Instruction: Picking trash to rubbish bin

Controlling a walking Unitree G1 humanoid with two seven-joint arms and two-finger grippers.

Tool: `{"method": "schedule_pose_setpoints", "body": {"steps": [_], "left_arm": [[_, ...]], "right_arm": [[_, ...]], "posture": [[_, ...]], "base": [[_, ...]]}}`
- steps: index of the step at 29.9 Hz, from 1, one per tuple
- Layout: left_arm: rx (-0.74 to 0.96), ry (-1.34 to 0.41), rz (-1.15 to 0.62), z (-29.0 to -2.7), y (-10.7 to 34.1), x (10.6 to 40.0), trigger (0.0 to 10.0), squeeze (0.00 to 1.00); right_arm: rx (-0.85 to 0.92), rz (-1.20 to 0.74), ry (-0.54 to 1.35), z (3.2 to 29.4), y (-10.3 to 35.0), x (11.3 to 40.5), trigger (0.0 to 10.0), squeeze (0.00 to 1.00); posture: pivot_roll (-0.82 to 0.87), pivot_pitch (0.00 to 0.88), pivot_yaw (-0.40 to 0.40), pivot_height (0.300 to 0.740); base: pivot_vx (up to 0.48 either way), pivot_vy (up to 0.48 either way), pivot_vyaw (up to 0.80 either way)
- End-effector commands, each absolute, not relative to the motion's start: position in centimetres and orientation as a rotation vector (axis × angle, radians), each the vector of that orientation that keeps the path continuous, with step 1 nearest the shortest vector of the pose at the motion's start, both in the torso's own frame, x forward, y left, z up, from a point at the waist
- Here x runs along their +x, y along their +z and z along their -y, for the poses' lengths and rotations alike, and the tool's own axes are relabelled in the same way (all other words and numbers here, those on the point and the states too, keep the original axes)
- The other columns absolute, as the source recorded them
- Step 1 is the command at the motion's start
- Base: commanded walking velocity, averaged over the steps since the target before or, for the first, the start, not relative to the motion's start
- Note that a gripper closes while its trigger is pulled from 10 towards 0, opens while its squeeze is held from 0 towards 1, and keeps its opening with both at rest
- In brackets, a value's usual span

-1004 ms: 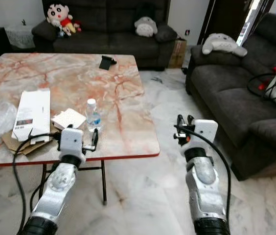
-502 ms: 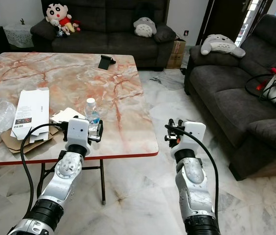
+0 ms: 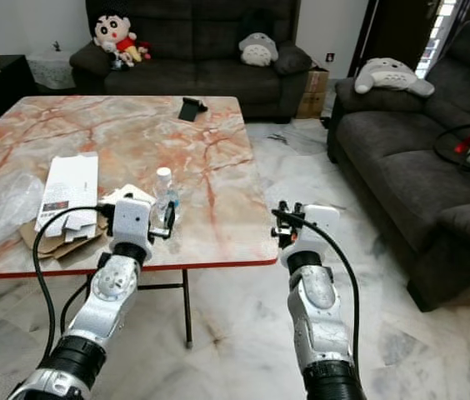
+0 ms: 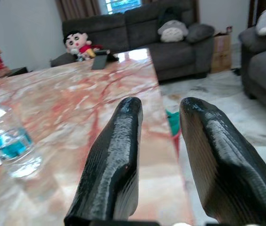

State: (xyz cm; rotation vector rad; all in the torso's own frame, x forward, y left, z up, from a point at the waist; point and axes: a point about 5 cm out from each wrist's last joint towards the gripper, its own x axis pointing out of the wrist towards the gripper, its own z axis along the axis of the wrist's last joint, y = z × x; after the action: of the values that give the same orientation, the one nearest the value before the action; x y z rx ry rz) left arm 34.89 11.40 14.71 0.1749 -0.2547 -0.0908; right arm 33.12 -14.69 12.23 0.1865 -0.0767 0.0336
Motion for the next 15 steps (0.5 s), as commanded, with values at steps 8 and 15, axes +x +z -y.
{"method": "schedule_pose_setpoints", "body": {"steps": [8, 15], "left_arm": [[0.178, -0.122, 0.266, -11.31, 15.14, 35.18, 10.0, 0.00], [0.184, -0.130, 0.268, -11.37, 15.11, 35.07, 10.0, 0.00]], "right_arm": [[0.199, 0.085, 0.011, 14.83, 12.17, 33.22, 10.0, 0.00], [0.197, 0.080, 0.009, 14.81, 11.87, 33.07, 10.0, 0.00]], "posture": [[0.12, 0.000, 0.022, 0.740], [0.12, 0.000, 0.024, 0.740]], "base": [[0.260, 0.000, 0.00], [0.271, 0.000, 0.00]]}}
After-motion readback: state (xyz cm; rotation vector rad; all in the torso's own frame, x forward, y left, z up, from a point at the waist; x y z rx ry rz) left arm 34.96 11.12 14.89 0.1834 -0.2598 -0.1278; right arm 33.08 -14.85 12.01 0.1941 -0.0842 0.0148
